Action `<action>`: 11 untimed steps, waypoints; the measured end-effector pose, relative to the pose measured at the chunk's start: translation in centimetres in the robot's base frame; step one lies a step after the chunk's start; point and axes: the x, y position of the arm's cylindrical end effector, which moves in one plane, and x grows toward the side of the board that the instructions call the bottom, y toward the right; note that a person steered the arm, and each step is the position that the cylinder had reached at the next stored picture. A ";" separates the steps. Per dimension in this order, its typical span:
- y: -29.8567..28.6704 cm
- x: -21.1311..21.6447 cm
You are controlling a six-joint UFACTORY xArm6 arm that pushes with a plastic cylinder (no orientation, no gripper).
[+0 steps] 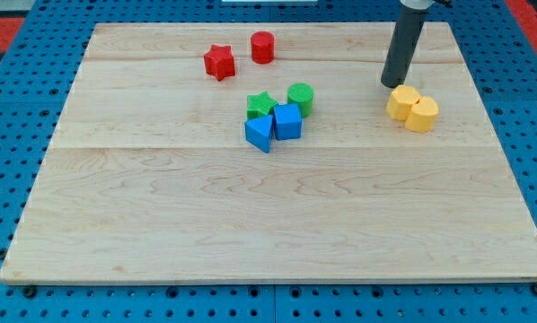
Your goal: Push the red star closer to the red circle
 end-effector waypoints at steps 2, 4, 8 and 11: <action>-1.6 -0.7; -11.6 -1.4; -34.5 -1.8; -31.7 -4.2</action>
